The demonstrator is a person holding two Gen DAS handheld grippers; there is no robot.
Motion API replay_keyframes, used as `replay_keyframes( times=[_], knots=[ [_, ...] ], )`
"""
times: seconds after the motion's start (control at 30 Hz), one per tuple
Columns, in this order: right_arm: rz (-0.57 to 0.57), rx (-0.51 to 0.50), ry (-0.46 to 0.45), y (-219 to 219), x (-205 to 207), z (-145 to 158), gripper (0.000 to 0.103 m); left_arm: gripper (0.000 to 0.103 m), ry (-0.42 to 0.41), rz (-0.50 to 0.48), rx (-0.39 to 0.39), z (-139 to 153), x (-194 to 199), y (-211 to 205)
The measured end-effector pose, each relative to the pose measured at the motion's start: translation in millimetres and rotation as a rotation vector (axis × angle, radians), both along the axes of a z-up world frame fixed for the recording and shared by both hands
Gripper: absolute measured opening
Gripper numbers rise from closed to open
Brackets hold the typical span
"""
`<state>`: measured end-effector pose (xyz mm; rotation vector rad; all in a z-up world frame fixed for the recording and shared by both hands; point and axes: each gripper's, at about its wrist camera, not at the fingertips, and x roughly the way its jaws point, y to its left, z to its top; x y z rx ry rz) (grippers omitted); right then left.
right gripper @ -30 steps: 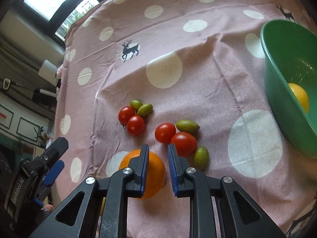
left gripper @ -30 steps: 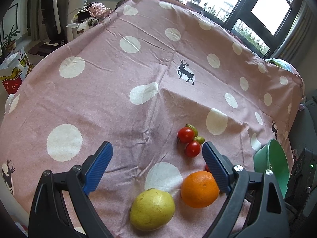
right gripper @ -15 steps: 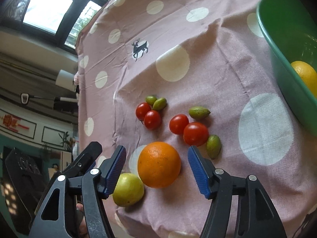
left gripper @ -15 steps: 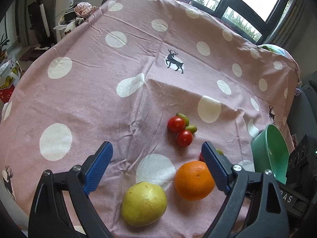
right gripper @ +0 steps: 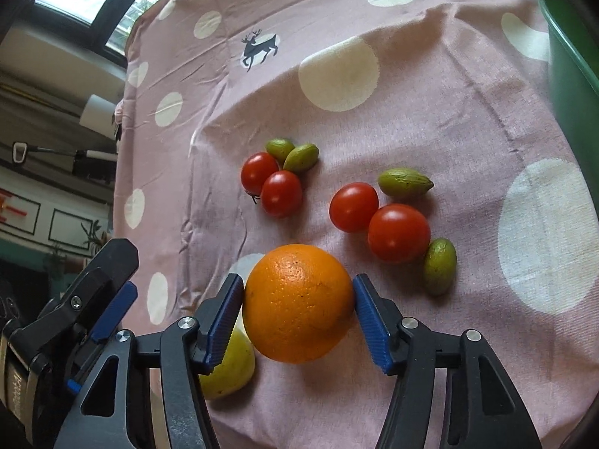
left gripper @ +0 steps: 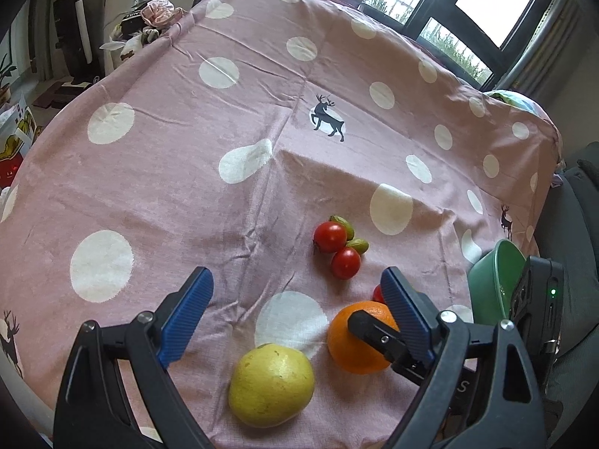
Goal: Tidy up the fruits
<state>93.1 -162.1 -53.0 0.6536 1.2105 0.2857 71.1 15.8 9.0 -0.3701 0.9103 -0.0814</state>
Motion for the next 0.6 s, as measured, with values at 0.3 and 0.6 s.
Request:
replay_keyframes(
  times=[0.3, 0.6],
  knots=[
    [-0.158, -0.007, 0.017, -43, -6, -3, 0.061, 0.088, 0.014, -0.055, -0.029, -6, 4, -9],
    [-0.283, 0.111, -0.004, -84, -15, -3, 0.061, 0.071, 0.054, -0.231, -0.036, -18, 7, -51]
  ],
)
